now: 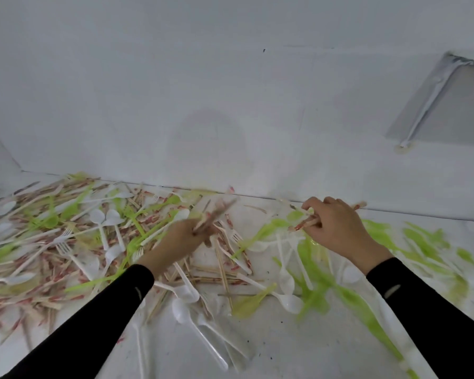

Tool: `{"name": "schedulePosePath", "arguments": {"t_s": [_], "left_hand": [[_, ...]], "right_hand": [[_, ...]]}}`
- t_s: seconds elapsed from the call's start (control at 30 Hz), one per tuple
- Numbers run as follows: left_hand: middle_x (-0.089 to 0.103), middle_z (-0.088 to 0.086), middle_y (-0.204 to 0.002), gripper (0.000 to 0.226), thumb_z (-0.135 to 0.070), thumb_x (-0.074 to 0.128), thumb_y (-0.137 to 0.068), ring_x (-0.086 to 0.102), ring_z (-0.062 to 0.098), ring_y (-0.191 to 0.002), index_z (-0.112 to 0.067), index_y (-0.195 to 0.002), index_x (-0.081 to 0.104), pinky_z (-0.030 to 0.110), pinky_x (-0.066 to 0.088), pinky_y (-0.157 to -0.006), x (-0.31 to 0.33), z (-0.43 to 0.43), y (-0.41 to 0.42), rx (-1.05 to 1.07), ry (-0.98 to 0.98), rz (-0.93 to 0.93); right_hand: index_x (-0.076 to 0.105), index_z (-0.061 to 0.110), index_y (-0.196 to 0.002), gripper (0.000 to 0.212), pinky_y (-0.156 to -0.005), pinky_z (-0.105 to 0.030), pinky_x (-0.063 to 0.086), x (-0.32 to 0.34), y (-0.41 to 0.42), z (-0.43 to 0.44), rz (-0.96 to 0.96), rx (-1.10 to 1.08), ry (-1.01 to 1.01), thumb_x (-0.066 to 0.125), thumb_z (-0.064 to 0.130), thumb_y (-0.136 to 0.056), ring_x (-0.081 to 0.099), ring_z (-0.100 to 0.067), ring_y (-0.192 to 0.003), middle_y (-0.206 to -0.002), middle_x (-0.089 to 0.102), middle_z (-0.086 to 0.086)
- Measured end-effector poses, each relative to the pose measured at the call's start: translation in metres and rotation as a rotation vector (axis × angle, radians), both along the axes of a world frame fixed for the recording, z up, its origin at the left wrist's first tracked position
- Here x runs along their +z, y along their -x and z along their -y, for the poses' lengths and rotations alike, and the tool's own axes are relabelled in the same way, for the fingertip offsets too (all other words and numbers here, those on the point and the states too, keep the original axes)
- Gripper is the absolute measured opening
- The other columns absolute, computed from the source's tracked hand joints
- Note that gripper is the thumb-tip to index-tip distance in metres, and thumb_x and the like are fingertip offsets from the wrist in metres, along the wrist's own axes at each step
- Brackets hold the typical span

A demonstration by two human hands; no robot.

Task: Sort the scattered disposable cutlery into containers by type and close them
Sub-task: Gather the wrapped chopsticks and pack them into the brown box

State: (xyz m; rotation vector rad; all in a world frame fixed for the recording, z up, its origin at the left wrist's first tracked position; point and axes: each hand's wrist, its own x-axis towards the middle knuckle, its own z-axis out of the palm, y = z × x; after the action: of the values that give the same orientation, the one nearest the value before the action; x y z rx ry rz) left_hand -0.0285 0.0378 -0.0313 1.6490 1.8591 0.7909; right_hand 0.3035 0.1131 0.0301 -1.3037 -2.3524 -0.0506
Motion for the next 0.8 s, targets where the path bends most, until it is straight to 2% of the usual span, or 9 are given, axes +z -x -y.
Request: {"name": "schedulePosePath", "arguments": {"t_s": [0.1,0.17,0.23,0.3,0.33,0.4,0.5,0.67,0.8], "left_hand": [[0.065,-0.007,-0.07,0.023,-0.037,0.059,-0.096,0.053,-0.003,-0.053,-0.02,-0.086,0.072,0.015,0.037,-0.053,-0.024,0.009,-0.009,-0.214,0.025,-0.259],[0.068,-0.001,-0.087,0.019,-0.022,0.057,-0.097,0.056,-0.003,-0.071,-0.014,-0.102,0.074,0.012,0.039,-0.065,-0.036,0.008,-0.013,-0.325,0.015,-0.365],[0.067,0.004,-0.11,0.025,-0.014,0.06,-0.091,0.062,0.017,-0.099,-0.011,-0.113,0.071,0.023,0.046,-0.084,-0.048,0.009,-0.013,-0.421,-0.024,-0.446],[0.065,0.009,-0.112,0.025,-0.012,0.065,-0.085,0.063,0.028,-0.099,-0.009,-0.108,0.072,0.035,0.052,-0.085,-0.058,0.01,-0.008,-0.456,-0.107,-0.496],[0.065,0.011,-0.11,0.023,-0.01,0.065,-0.083,0.062,0.031,-0.096,-0.009,-0.106,0.071,0.041,0.054,-0.082,-0.061,0.01,-0.006,-0.466,-0.139,-0.536],[0.064,0.009,-0.108,0.021,-0.007,0.068,-0.082,0.059,0.031,-0.094,-0.009,-0.102,0.07,0.043,0.053,-0.081,-0.064,0.009,-0.003,-0.502,-0.18,-0.629],[0.067,0.001,-0.095,0.035,-0.001,0.08,-0.064,0.062,0.025,-0.085,-0.014,-0.095,0.07,0.029,0.048,-0.079,-0.063,0.003,0.006,-0.487,-0.262,-0.663],[0.064,0.002,-0.095,0.013,-0.018,0.06,-0.095,0.061,0.024,-0.086,-0.013,-0.107,0.061,0.029,0.044,-0.073,-0.04,0.003,-0.001,-0.417,-0.144,-0.558],[0.05,-0.006,-0.088,0.028,-0.042,0.061,-0.093,0.05,0.015,-0.082,-0.016,-0.094,0.051,0.031,0.041,-0.072,-0.041,0.009,-0.015,-0.462,0.032,-0.604]], "right_hand": [[0.063,0.024,-0.108,0.025,-0.065,-0.029,0.039,-0.016,0.021,0.026,0.066,0.056,0.176,0.062,0.037,-0.087,0.065,-0.026,-0.088,-0.079,0.066,0.004],[0.063,0.03,-0.116,0.029,-0.075,-0.03,0.048,-0.038,0.038,0.048,0.189,0.197,0.273,0.05,0.038,-0.092,0.065,-0.023,-0.097,-0.099,0.07,0.001],[0.061,0.033,-0.126,0.042,-0.071,-0.029,0.046,-0.066,0.049,0.066,0.327,0.344,0.293,0.036,0.039,-0.092,0.063,-0.02,-0.103,-0.115,0.065,0.005],[0.059,0.03,-0.131,0.043,-0.052,-0.025,0.029,-0.089,0.053,0.075,0.449,0.389,0.292,0.036,0.037,-0.095,0.064,-0.025,-0.096,-0.119,0.058,0.004],[0.062,0.027,-0.127,0.038,-0.047,-0.024,0.018,-0.096,0.052,0.079,0.491,0.4,0.215,0.045,0.034,-0.095,0.065,-0.025,-0.085,-0.114,0.058,0.002],[0.074,0.03,-0.093,0.019,-0.043,-0.022,0.0,-0.103,0.047,0.088,0.565,0.378,0.14,0.068,0.04,-0.077,0.057,-0.014,-0.048,-0.088,0.059,0.008],[0.059,0.03,-0.057,0.027,-0.043,-0.019,-0.007,-0.115,0.038,0.083,0.571,0.315,0.193,0.082,0.045,-0.054,0.037,-0.007,-0.029,-0.064,0.048,0.012],[0.066,0.034,-0.065,0.027,-0.036,-0.015,0.005,-0.119,0.034,0.088,0.41,0.351,0.194,0.049,0.052,-0.072,0.042,-0.005,-0.033,-0.069,0.05,0.014],[0.065,0.035,-0.065,0.026,-0.034,-0.015,0.016,-0.122,0.037,0.094,0.382,0.414,0.124,0.049,0.055,-0.07,0.041,-0.005,-0.034,-0.075,0.053,0.017]]}}
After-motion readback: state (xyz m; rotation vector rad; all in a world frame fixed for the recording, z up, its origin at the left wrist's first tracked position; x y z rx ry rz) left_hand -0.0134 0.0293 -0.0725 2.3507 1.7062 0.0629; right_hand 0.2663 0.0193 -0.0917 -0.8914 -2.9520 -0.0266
